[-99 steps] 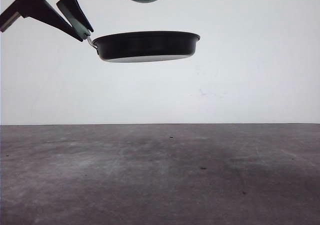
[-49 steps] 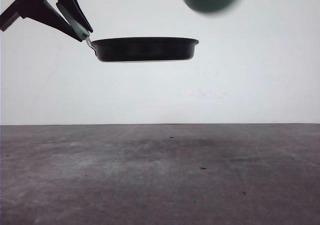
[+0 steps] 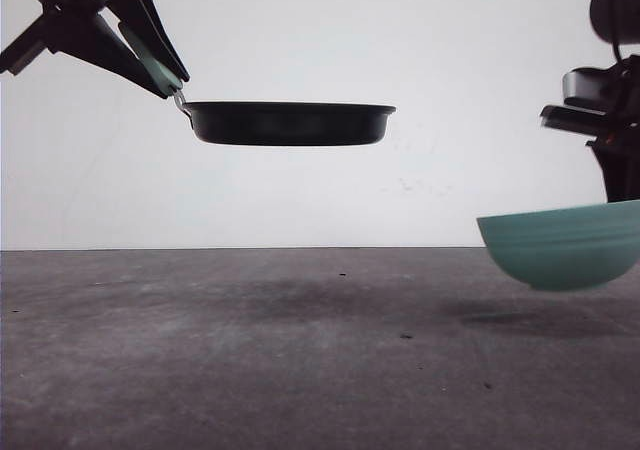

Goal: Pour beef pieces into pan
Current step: 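Lower the empty bowl onto the table with the right gripper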

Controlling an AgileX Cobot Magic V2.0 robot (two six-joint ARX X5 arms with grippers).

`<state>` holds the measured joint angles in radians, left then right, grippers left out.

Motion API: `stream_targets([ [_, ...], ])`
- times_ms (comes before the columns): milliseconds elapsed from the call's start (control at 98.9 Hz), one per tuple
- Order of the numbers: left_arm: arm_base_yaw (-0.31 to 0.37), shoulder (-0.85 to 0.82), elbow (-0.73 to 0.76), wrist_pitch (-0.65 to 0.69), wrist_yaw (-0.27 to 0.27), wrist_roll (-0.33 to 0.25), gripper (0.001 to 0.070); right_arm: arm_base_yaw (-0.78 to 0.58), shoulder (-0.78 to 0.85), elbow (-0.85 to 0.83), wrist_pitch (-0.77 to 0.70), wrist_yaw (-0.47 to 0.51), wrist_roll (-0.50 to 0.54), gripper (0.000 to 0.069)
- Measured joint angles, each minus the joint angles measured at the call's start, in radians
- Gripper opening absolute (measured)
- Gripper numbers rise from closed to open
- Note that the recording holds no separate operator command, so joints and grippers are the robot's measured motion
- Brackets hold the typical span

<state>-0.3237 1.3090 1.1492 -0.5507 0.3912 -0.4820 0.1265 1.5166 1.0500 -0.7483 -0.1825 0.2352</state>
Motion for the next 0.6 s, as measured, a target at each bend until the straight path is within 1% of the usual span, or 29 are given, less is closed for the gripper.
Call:
stream_targets([
  [212,0.000,0.002,0.000,0.000,0.004,0.005,0.0063,0.033,0.083,0.000,-0.006,0.000,-0.003,0.0015],
  [435,0.000,0.002,0.000,0.002,0.005,0.019,0.0063,0.049,0.097,0.001,-0.009,0.009,-0.003,0.0022],
  [465,0.000,0.003,0.000,0.002,0.005,0.019,0.0063,0.052,0.098,0.001,-0.006,0.021,-0.003,0.0039],
  [496,0.000,0.005,0.000,0.003,0.005,0.020,0.0063,0.057,0.099,0.001,-0.006,0.027,-0.003,0.0073],
  [536,0.000,0.009,0.000,0.006,0.005,0.020,0.0063,0.057,0.101,0.001,-0.007,0.027,-0.003,0.0139],
  [597,0.000,0.018,0.000,0.008,0.005,0.022,0.0063,0.057,0.102,0.001,-0.011,0.027,-0.003,0.0257],
])
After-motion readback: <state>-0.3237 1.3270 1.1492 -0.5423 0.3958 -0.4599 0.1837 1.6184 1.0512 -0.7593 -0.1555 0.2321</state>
